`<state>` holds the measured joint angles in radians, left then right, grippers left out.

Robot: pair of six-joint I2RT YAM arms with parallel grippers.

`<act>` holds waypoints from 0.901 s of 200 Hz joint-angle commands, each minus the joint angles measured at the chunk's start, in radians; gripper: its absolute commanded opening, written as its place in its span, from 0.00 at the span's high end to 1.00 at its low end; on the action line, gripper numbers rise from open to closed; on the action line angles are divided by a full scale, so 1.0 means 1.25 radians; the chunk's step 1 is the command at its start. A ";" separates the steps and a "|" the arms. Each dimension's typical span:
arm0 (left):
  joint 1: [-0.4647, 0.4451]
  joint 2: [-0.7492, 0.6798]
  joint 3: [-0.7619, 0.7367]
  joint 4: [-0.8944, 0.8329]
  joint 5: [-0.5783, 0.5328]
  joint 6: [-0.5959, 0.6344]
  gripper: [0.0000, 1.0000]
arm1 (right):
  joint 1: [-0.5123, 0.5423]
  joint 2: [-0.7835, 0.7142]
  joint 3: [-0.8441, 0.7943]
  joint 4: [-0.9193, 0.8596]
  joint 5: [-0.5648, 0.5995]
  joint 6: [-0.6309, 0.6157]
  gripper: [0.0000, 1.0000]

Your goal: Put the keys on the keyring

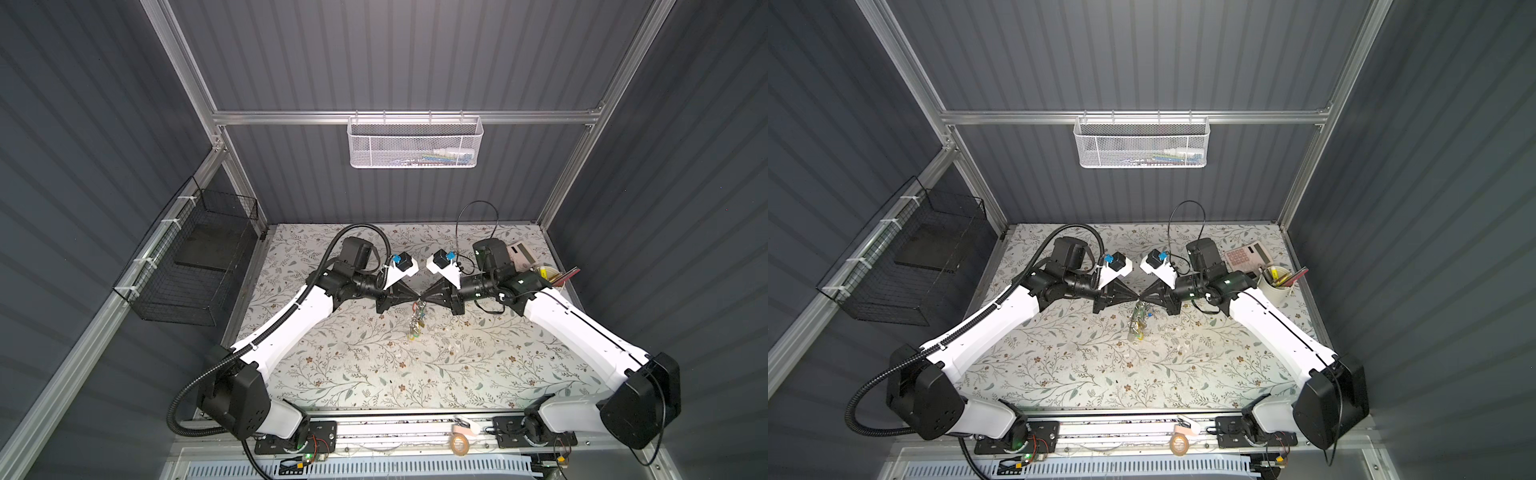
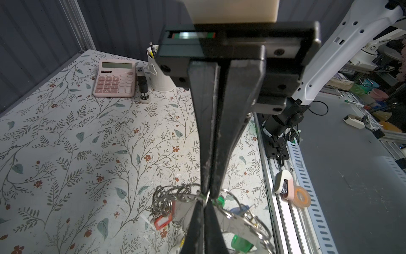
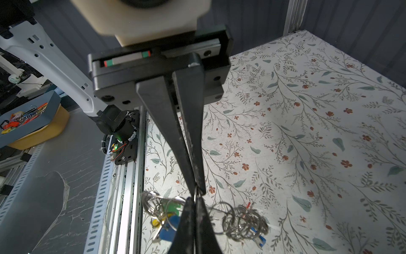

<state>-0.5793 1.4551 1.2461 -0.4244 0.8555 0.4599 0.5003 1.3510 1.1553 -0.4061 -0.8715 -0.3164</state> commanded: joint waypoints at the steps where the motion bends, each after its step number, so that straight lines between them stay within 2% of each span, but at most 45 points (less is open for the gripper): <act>1: -0.018 -0.006 -0.015 0.036 -0.021 -0.020 1.00 | -0.002 0.002 0.015 0.036 -0.022 0.010 1.00; 27: -0.016 -0.035 -0.049 0.078 -0.049 -0.050 1.00 | -0.010 -0.004 0.008 0.060 -0.029 0.030 0.99; 36: -0.016 -0.037 -0.056 0.101 -0.050 -0.071 1.00 | -0.015 -0.009 0.005 0.074 -0.029 0.044 0.94; 48: -0.015 -0.041 -0.066 0.138 -0.048 -0.103 1.00 | -0.019 -0.016 0.000 0.091 -0.021 0.062 0.81; 66: -0.015 -0.056 -0.094 0.207 -0.039 -0.149 1.00 | -0.037 -0.046 -0.025 0.138 -0.016 0.100 0.67; 90: -0.015 -0.079 -0.139 0.320 -0.031 -0.222 1.00 | -0.081 -0.104 -0.100 0.261 -0.009 0.181 0.57; 112: -0.015 -0.099 -0.191 0.444 -0.029 -0.292 1.00 | -0.114 -0.133 -0.160 0.359 -0.007 0.252 0.55; 180: -0.018 -0.149 -0.344 0.805 -0.075 -0.511 1.00 | -0.113 -0.071 -0.156 0.403 -0.051 0.294 0.55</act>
<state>-0.5953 1.3094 0.8524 0.3279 0.7803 -0.0452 0.3561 1.2362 0.9543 0.0288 -0.8955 0.0059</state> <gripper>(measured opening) 0.046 0.461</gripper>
